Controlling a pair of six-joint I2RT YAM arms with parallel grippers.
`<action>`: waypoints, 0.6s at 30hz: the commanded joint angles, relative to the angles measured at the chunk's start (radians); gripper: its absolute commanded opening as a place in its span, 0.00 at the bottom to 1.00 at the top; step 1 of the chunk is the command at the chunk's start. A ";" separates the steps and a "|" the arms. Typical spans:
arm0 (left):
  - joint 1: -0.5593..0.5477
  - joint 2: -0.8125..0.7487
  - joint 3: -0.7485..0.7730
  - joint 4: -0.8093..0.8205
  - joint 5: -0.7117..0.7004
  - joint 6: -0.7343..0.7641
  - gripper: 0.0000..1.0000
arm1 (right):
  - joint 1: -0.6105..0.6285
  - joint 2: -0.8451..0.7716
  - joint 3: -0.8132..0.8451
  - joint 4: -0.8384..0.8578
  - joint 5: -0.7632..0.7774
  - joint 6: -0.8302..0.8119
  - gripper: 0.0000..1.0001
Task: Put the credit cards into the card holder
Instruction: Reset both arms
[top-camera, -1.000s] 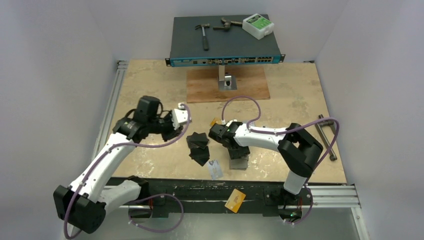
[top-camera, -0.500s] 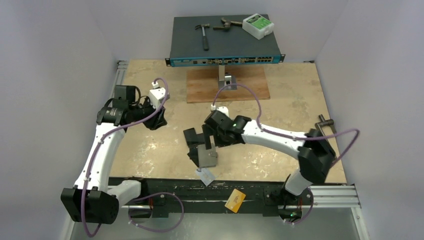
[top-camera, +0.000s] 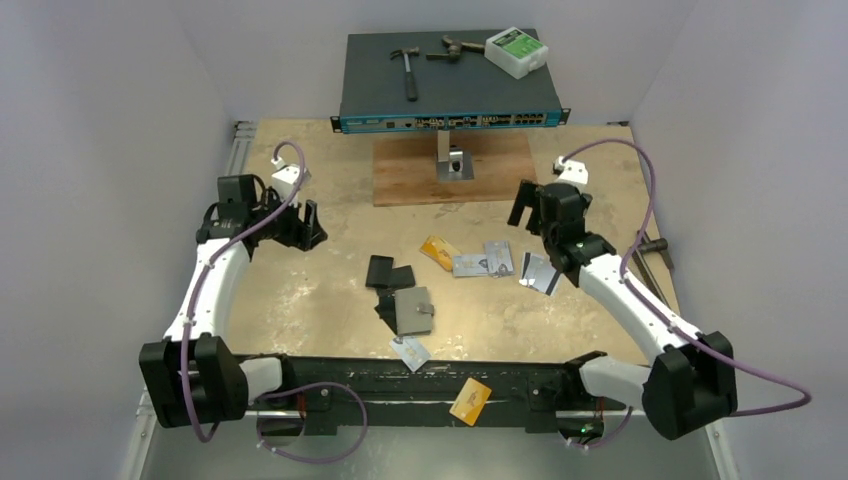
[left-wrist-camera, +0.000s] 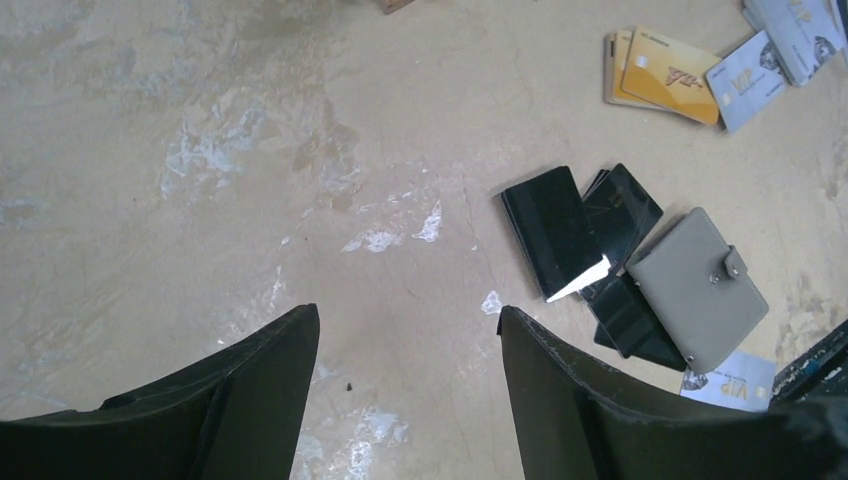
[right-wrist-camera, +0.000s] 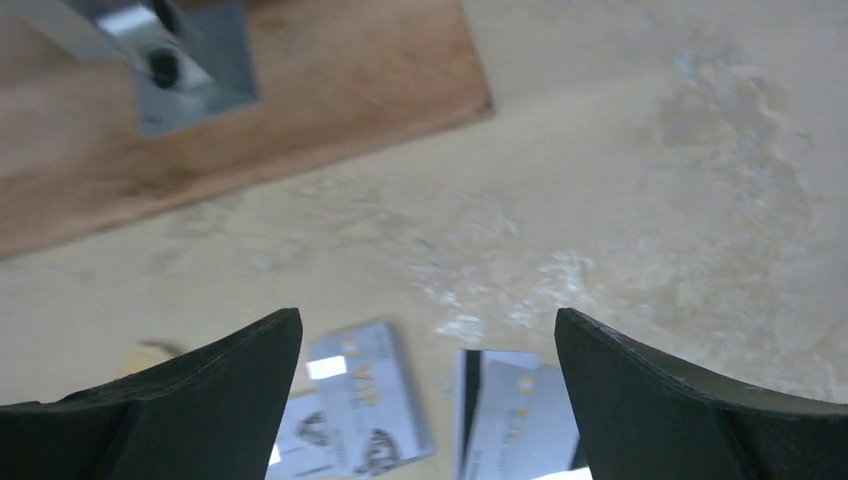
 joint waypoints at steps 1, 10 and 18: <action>0.021 0.007 -0.119 0.312 -0.010 -0.097 0.67 | -0.069 -0.002 -0.176 0.373 0.137 -0.188 0.99; 0.033 0.116 -0.409 1.044 -0.029 -0.215 0.75 | -0.192 0.110 -0.418 0.910 0.198 -0.266 0.99; 0.047 0.160 -0.482 1.243 0.012 -0.252 0.81 | -0.240 0.191 -0.548 1.279 0.081 -0.291 0.99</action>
